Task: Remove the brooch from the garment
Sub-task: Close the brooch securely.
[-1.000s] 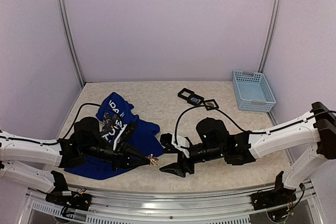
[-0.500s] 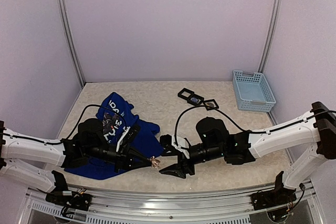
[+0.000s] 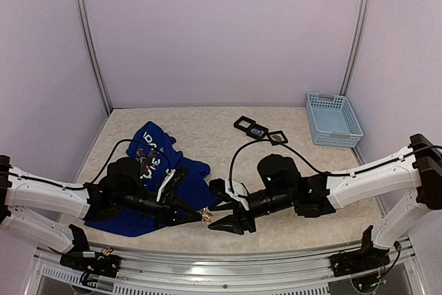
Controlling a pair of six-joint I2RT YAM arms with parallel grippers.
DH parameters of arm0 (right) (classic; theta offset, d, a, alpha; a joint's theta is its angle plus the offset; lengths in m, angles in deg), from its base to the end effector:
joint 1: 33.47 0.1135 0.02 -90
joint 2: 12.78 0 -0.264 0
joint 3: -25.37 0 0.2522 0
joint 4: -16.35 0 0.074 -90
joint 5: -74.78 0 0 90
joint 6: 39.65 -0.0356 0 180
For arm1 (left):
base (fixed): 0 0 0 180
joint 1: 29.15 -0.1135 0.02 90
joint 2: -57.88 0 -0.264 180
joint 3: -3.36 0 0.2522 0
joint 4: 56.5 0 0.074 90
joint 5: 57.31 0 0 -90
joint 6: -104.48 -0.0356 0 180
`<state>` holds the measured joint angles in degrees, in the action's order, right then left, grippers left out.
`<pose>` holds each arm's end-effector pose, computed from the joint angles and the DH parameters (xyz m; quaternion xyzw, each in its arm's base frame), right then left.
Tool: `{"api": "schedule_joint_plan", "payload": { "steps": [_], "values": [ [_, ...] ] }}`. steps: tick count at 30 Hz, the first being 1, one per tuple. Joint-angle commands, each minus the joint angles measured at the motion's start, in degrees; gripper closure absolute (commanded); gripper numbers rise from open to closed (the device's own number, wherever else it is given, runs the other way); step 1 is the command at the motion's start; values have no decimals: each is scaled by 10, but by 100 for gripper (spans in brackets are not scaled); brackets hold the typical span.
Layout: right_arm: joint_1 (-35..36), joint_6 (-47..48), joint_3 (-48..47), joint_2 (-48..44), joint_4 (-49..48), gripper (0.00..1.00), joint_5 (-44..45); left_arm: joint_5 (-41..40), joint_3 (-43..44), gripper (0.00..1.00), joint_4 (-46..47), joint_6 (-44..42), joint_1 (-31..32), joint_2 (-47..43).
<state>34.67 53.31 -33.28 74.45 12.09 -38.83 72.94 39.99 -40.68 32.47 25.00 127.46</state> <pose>0.1081 0.3077 0.2126 -0.5684 0.6046 0.4307 0.3547 0.1197 -0.2049 0.1939 0.4287 0.6547 -0.5521 0.2878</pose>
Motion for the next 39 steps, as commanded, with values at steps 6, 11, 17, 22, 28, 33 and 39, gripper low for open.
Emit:
{"api": "schedule_joint_plan", "payload": {
  "steps": [6, 11, 17, 22, 28, 33, 39],
  "values": [
    [5, -11, -7, 10, -12, 56, -10, 1, 17, 100, 1, -10, 13, 9],
    [5, -13, -6, 11, -14, 61, -6, 1, 18, 100, 1, -10, 14, 8],
    [5, -17, -6, 13, -18, 65, 4, 0, 18, 100, 1, -10, 16, 9],
    [5, -21, -6, 14, -21, 68, 7, -1, 20, 100, 0, -13, 18, 13],
    [5, -22, -8, 18, -20, 70, 7, 2, 24, 100, -1, -14, 22, 20],
    [6, -22, -10, 18, -17, 67, -11, 15, 22, 100, 0, -23, 24, 19],
    [6, -26, 9, -15, -35, 55, -20, 9, 5, 100, 20, -12, 12, -3]
  ]
}}
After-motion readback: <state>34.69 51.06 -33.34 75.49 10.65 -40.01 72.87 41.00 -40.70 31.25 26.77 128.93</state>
